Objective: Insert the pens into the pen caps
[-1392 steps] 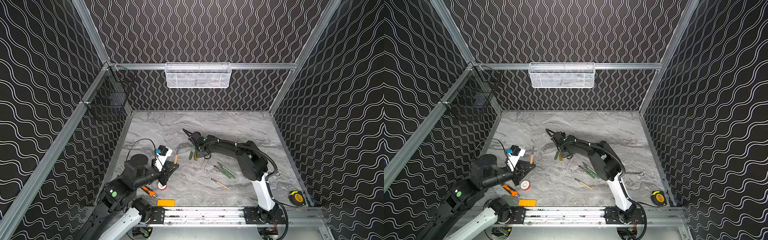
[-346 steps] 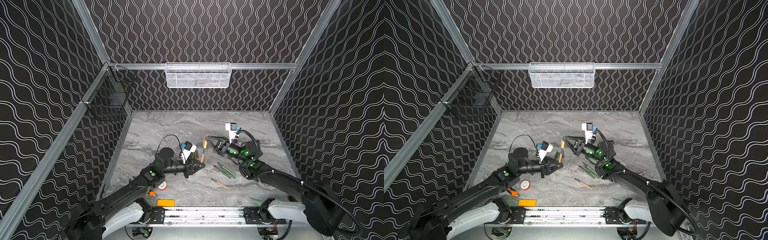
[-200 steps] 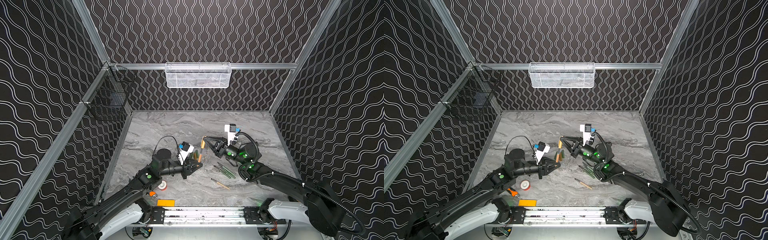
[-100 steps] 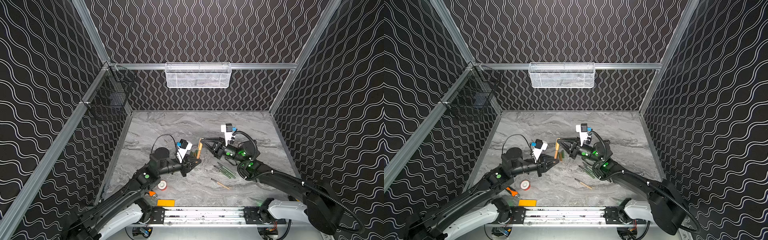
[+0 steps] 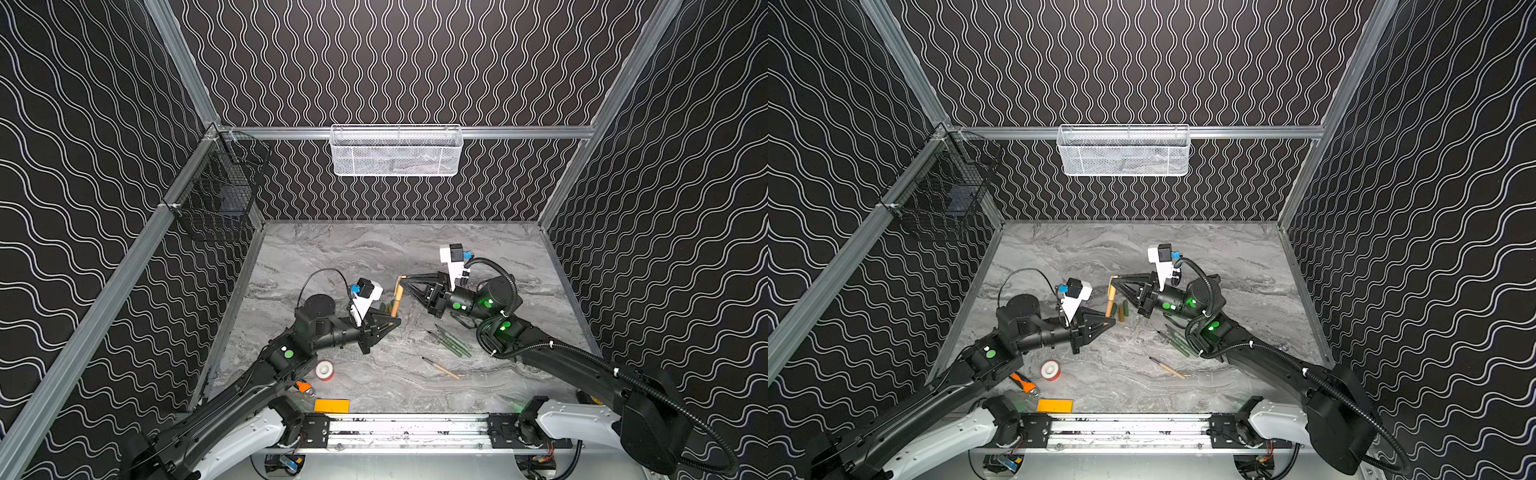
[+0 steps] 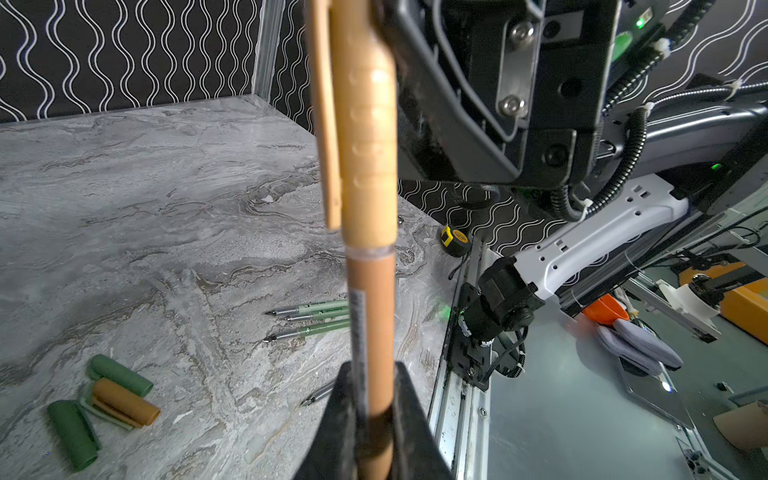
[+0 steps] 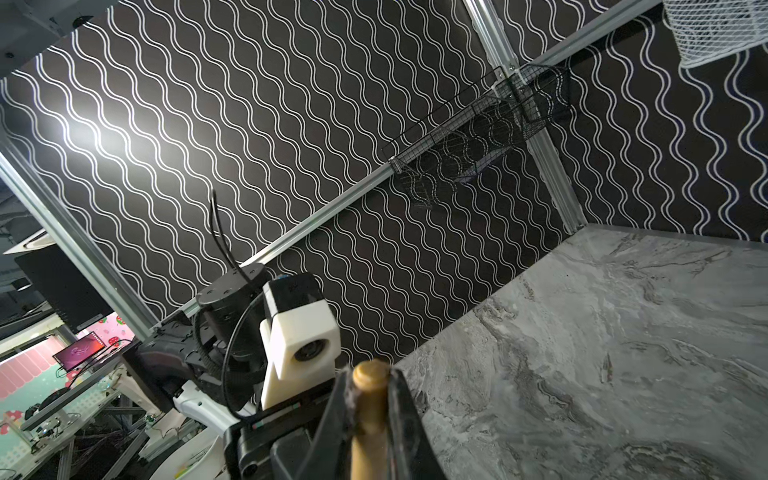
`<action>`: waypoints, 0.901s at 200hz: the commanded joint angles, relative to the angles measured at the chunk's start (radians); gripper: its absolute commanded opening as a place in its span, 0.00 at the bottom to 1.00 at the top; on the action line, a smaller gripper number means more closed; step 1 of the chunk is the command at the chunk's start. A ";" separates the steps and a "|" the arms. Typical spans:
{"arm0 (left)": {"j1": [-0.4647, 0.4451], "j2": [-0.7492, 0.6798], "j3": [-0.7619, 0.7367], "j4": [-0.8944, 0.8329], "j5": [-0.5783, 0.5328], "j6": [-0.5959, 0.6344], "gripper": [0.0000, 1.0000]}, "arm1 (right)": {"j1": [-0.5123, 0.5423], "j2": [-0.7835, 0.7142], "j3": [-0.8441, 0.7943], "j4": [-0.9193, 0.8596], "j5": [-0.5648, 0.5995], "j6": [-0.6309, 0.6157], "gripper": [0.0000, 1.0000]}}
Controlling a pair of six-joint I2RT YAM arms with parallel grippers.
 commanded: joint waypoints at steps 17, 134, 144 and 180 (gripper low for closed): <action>0.003 -0.031 0.062 0.252 0.116 0.062 0.00 | 0.006 0.018 -0.040 -0.140 -0.174 -0.048 0.11; 0.003 -0.033 0.087 0.195 0.108 0.080 0.00 | 0.008 -0.005 -0.036 -0.191 -0.069 -0.031 0.12; 0.003 -0.024 0.093 0.188 0.114 0.081 0.00 | 0.008 -0.002 -0.022 -0.205 -0.047 -0.014 0.12; 0.003 0.000 0.105 0.166 0.137 0.074 0.56 | 0.003 0.012 0.021 -0.210 0.050 0.042 0.12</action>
